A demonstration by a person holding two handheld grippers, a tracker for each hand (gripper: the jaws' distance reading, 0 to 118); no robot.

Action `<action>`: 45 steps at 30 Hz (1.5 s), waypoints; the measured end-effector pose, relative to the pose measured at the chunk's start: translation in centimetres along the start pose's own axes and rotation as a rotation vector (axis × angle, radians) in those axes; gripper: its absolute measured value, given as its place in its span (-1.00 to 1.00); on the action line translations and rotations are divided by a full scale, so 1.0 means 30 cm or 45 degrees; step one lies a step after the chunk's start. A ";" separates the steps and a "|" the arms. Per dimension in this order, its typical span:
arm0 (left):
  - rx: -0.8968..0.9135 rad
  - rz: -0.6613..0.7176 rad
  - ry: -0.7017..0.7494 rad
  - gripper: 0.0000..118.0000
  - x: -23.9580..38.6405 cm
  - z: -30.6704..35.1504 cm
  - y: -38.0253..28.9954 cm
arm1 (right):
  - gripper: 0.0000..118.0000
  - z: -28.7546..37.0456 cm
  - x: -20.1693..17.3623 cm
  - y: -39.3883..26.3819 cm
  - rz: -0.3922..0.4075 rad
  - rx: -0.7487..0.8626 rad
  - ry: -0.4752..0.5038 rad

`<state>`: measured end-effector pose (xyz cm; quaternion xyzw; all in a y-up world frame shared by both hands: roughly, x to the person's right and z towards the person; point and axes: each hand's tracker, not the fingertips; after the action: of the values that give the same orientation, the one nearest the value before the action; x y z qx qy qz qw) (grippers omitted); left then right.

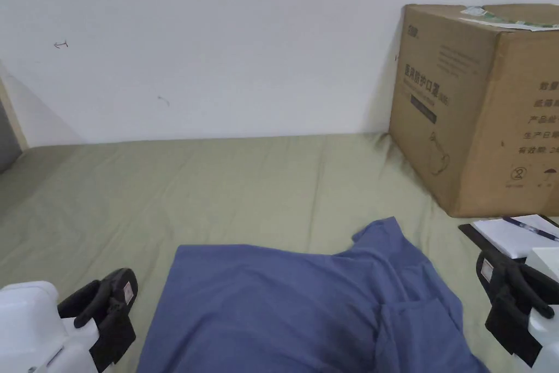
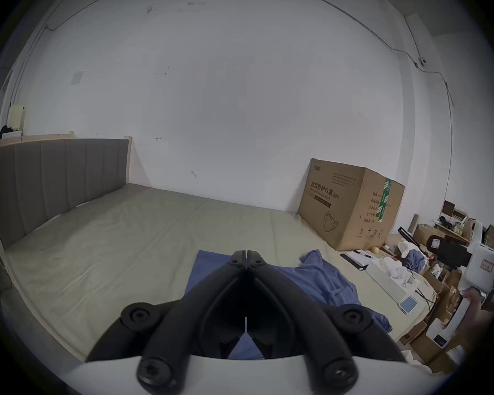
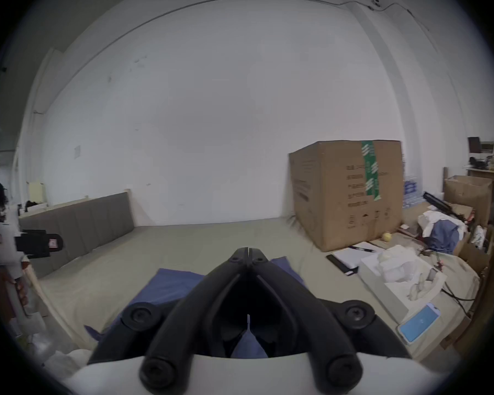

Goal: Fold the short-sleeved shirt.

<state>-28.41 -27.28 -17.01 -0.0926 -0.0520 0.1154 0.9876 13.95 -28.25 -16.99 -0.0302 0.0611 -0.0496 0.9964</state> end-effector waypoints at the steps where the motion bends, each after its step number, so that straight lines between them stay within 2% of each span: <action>1: -0.002 -0.002 0.008 -1.00 -0.018 -0.009 0.004 | -1.00 0.000 0.000 0.006 0.002 -0.021 0.040; 4: -0.095 -0.029 0.047 -1.00 -0.076 -0.013 0.032 | -1.00 -0.003 -0.004 0.020 0.071 -0.059 0.010; 5: -0.247 0.007 -0.075 -1.00 -0.127 -0.056 0.031 | -1.00 -0.001 0.001 0.016 0.083 -0.064 0.004; 7: -0.600 0.114 -0.133 -1.00 -0.216 -0.141 0.005 | -1.00 -0.002 0.013 0.009 0.089 -0.111 0.021; 9: -1.042 0.237 -0.013 -1.00 -0.301 -0.245 -0.074 | -1.00 -0.030 0.020 -0.010 0.068 -0.204 0.056; 10: -1.153 0.216 0.023 -0.99 -0.337 -0.277 -0.132 | -1.00 -0.040 0.022 -0.024 0.059 -0.241 0.053; 11: -1.206 0.153 0.048 -0.83 -0.360 -0.291 -0.188 | -1.00 -0.052 0.018 -0.036 0.053 -0.289 0.055; 12: -1.223 0.064 0.090 -0.42 -0.376 -0.306 -0.229 | -1.00 -0.064 0.013 -0.047 0.047 -0.326 0.057; 13: -1.243 0.029 0.145 0.41 -0.389 -0.314 -0.277 | -1.00 -0.073 0.012 -0.062 0.043 -0.359 0.058; 14: -1.286 0.012 0.182 0.90 -0.408 -0.328 -0.314 | -1.00 -0.079 0.010 -0.074 0.039 -0.378 0.053; 15: -1.326 0.015 0.196 0.99 -0.424 -0.337 -0.355 | -1.00 -0.085 0.009 -0.085 0.030 -0.399 0.056; 18: -1.299 0.021 0.177 0.94 -0.453 -0.328 -0.407 | -1.00 -0.106 0.005 -0.107 0.009 -0.459 0.077; 22: -1.290 0.072 0.160 0.92 -0.483 -0.304 -0.443 | -1.00 -0.131 -0.013 -0.134 0.062 -0.516 0.072; 23: -1.231 0.083 0.111 0.80 -0.487 -0.299 -0.444 | -1.00 -0.137 -0.009 -0.141 0.061 -0.526 0.077; 24: -1.198 0.104 0.077 0.38 -0.487 -0.293 -0.443 | -1.00 -0.141 0.001 -0.148 0.057 -0.537 0.082; 25: -1.176 0.120 0.076 -0.54 -0.484 -0.303 -0.454 | -1.00 -0.145 -0.001 -0.152 0.051 -0.543 0.083; 26: -1.152 0.146 0.048 -0.97 -0.474 -0.302 -0.455 | -1.00 -0.149 -0.004 -0.154 0.046 -0.547 0.082; 28: -1.109 0.117 0.013 -0.97 -0.442 -0.291 -0.443 | -1.00 -0.142 0.000 -0.148 0.024 -0.552 0.081; 31: -1.071 -0.042 -0.014 -0.98 -0.378 -0.282 -0.435 | -1.00 -0.137 0.063 -0.145 -0.040 -0.541 0.074; 34: -1.015 -0.077 -0.005 -0.98 -0.336 -0.257 -0.411 | -1.00 -0.158 0.202 -0.177 -0.100 -0.665 -0.047; 36: -0.929 -0.081 0.019 -0.98 -0.324 -0.239 -0.395 | -1.00 -0.183 0.319 -0.220 -0.195 -0.813 -0.031; 37: -0.892 -0.087 0.039 -0.97 -0.316 -0.229 -0.386 | -0.70 -0.193 0.371 -0.248 -0.243 -0.881 0.004; 38: -0.847 -0.090 0.053 -0.97 -0.310 -0.219 -0.380 | -0.17 -0.202 0.405 -0.273 -0.249 -0.964 -0.038; 39: -0.823 -0.083 0.066 -0.98 -0.305 -0.211 -0.375 | 0.60 -0.214 0.432 -0.300 -0.235 -1.041 -0.076; 40: -0.807 -0.073 0.067 -0.98 -0.302 -0.204 -0.371 | 0.98 -0.225 0.475 -0.346 -0.228 -1.112 -0.103; 41: -0.799 -0.061 0.074 -0.98 -0.282 -0.199 -0.361 | 0.87 -0.226 0.493 -0.381 -0.238 -1.172 -0.119; 42: -0.797 -0.045 0.081 -0.98 -0.277 -0.197 -0.356 | 0.82 -0.228 0.504 -0.411 -0.206 -1.103 -0.116; 45: -0.807 0.023 0.074 -0.97 -0.272 -0.193 -0.340 | 0.81 -0.259 0.510 -0.487 -0.129 -1.261 -0.172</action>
<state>-33.37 -39.97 -21.34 -0.3994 -0.0561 0.0994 0.9096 26.70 -44.75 -25.54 -0.5058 0.0113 -0.0609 0.8604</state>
